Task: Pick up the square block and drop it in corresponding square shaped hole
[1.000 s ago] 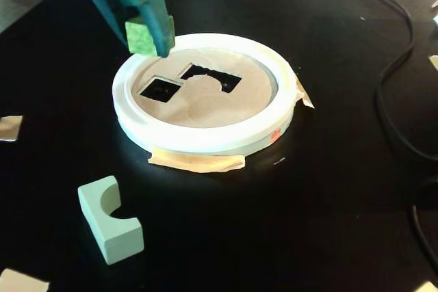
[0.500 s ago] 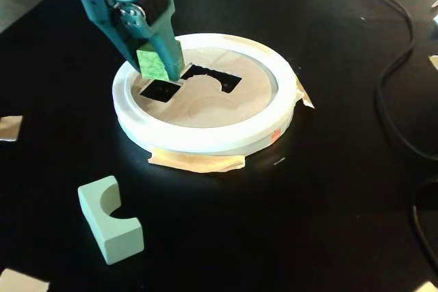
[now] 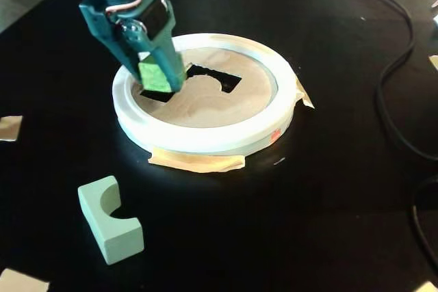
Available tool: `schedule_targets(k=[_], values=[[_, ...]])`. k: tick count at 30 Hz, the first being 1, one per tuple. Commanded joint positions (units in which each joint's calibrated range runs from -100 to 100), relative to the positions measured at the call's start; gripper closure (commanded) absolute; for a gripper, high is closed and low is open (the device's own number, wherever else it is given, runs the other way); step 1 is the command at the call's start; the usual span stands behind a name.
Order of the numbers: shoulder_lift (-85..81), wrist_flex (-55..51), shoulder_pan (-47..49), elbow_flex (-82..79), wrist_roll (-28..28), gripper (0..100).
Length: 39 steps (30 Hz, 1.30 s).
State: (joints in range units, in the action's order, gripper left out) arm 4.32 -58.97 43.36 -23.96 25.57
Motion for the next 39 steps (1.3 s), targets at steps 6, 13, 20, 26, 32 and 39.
schedule_targets(k=[6,13,20,26,32,39], values=[[1.5,6.8,2.5,0.5,0.3,73],[1.6,5.7,1.8,0.5,0.3,71],[1.5,5.6,1.3,-0.5,0.3,27],[0.5,5.6,1.3,-2.8,0.3,19],[0.3,4.1,2.3,-3.0,1.9,18],[-11.0,-12.5,2.1,-3.0,3.7,18]])
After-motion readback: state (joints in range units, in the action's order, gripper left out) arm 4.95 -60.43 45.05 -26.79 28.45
